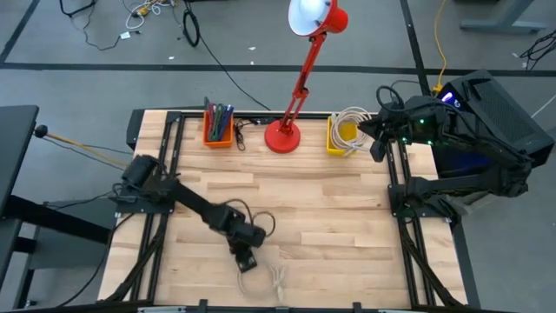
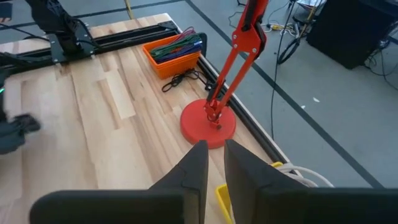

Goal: Pick & Place USB Port
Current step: Put the white HDMI cable into the yellow bin

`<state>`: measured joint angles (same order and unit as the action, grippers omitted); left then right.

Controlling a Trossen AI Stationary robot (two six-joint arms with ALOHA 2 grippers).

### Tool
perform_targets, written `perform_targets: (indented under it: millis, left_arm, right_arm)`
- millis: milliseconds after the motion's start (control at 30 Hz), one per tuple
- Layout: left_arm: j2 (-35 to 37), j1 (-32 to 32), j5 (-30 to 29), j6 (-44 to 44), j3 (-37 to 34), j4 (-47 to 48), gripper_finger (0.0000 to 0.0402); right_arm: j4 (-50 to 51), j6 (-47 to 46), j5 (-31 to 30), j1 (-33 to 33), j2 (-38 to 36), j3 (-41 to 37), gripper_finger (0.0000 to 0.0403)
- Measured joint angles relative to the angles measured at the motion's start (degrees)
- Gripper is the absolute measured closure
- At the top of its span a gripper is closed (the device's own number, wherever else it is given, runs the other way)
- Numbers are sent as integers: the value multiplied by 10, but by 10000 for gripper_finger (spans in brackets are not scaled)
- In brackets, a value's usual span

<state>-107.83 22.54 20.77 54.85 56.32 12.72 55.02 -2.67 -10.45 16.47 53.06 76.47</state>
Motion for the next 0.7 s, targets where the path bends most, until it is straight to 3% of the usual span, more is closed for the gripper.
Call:
perform_targets:
  millis: [167,433,567,700]
  left_arm:
    - [89,-68,-112,-54,-5,118,364]
    - [264,-168,-237,-134,9,168,364]
    - [308,-204,-300,-199,75,203,364]
    - [311,-227,-367,-286,178,263,364]
  right_arm:
    - [2,1,14,0,0,0,348]
    - [13,-1,54,0,25,-16,348]
    - [-19,-12,63,8,44,-62,348]
    - [-137,-32,161,23,51,-103,348]
